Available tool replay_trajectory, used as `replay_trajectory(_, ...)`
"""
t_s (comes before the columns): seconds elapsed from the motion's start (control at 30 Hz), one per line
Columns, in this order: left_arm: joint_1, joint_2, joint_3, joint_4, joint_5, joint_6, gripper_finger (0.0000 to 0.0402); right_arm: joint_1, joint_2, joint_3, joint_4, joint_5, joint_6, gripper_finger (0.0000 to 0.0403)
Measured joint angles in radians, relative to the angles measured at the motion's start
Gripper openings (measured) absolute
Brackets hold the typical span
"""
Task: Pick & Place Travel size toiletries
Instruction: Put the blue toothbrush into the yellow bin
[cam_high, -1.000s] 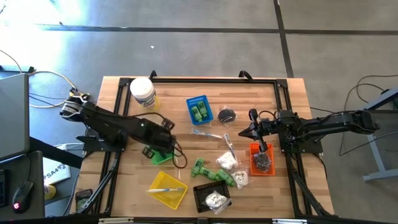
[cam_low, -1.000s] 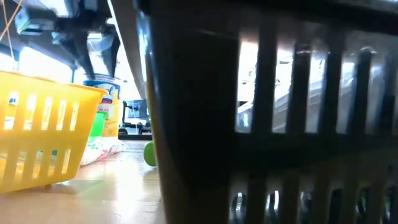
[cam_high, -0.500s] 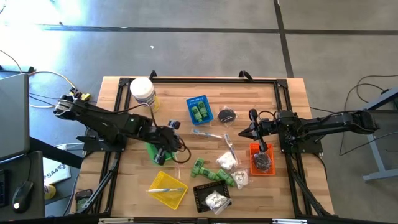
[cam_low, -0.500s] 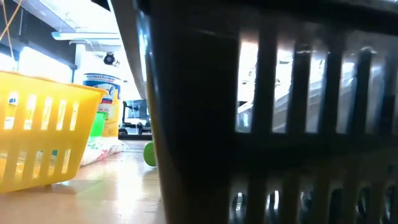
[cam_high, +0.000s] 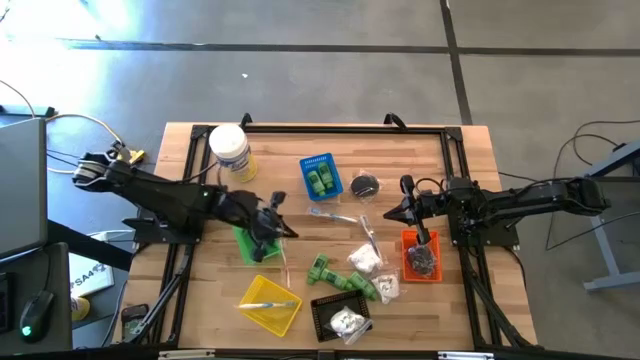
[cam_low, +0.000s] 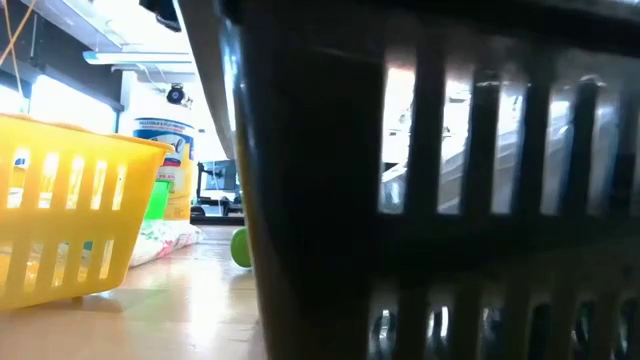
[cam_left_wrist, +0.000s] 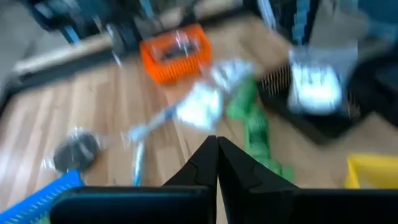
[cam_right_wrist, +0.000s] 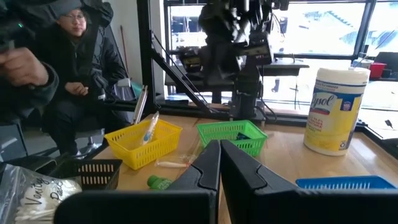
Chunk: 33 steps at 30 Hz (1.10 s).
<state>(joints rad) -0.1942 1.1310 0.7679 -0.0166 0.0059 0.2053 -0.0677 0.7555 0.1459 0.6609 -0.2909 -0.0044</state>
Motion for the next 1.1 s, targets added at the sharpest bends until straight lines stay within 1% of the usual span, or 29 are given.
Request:
replay_trajectory(0.1,0.026,-0.037,-0.141,0.216,0.011,-0.038,0.0,0.0,0.0,0.0,-0.001,0.0,-0.001,0.0005)
replay_trajectory(0.2,0.051,-0.036,-0.265,0.473,0.011,-0.081,0.0,0.0,0.0,0.0,-0.003,0.0,-0.003,0.0005)
replay_trajectory(0.27,0.072,-0.037,-0.33,0.577,0.004,-0.114,0.0,0.0,0.0,0.0,-0.002,0.0,-0.006,0.0005)
replay_trajectory(0.4,0.108,-0.036,-0.433,0.67,-0.04,-0.151,0.0,0.0,0.001,0.0,-0.013,0.004,-0.018,0.0005)
replay_trajectory(0.53,0.164,-0.051,-0.518,0.749,-0.059,-0.165,0.0,0.0,0.004,0.0,-0.014,0.007,-0.019,0.0005)
replay_trajectory(0.6,0.201,-0.054,-0.559,0.789,-0.06,-0.167,0.0,0.001,0.004,0.0,-0.014,0.026,-0.018,0.0005)
replay_trajectory(0.67,0.241,-0.087,-0.582,0.796,-0.037,-0.169,0.0,0.002,0.004,0.0,-0.016,0.041,-0.018,0.0005)
replay_trajectory(0.77,0.297,-0.166,-0.599,0.776,0.028,-0.184,0.0,0.002,0.004,0.0,-0.017,0.05,-0.008,0.0005)
replay_trajectory(0.83,0.319,-0.248,-0.6,0.697,0.056,-0.181,0.0,0.002,0.004,0.0,-0.017,0.053,0.001,0.0005)
replay_trajectory(0.97,0.327,-0.425,-0.6,0.536,0.061,-0.157,0.0,0.002,0.004,0.0,-0.027,0.054,0.003,0.0005)
replay_trajectory(1.1,0.325,-0.539,-0.6,0.428,0.063,-0.158,0.0,0.002,0.011,0.0,-0.029,0.057,0.008,0.0005)
